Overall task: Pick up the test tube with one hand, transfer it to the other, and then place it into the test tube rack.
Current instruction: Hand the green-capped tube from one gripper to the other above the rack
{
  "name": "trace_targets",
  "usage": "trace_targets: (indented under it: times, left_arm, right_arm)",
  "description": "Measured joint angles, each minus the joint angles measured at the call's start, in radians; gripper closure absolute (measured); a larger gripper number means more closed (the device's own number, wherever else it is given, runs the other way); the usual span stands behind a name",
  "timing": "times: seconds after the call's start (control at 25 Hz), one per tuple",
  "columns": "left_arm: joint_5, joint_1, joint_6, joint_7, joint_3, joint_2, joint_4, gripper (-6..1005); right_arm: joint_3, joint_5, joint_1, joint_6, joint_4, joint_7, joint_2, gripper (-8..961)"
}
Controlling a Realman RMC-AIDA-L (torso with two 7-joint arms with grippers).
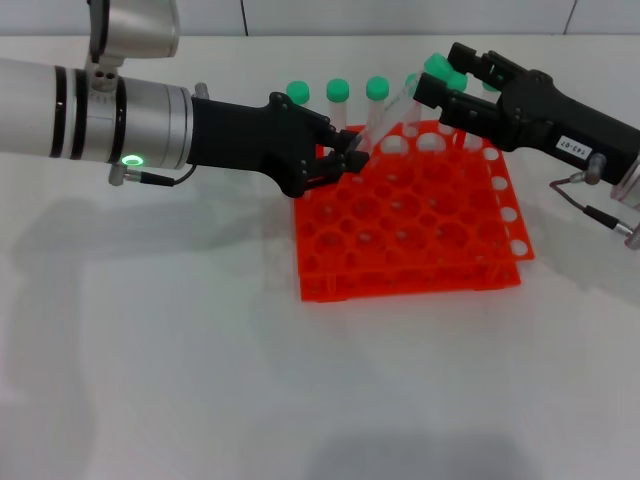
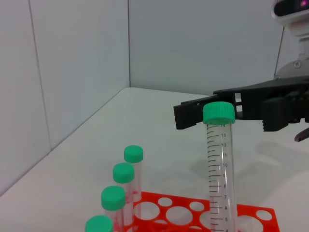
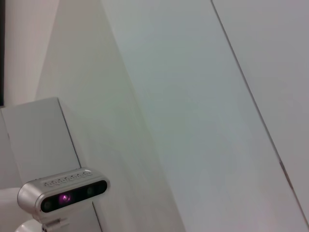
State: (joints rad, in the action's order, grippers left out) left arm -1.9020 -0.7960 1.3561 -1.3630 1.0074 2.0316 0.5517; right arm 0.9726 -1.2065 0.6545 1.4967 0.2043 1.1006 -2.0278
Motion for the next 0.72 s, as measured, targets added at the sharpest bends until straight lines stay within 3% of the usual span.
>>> trace_targets:
  times: [0.72]
  left_arm:
    - [-0.002,0.0,-0.002,0.001,0.0,0.007,0.006,803]
  right_arm:
    - [-0.005,0.005,-0.003,-0.001,-0.01,-0.005,0.0,109]
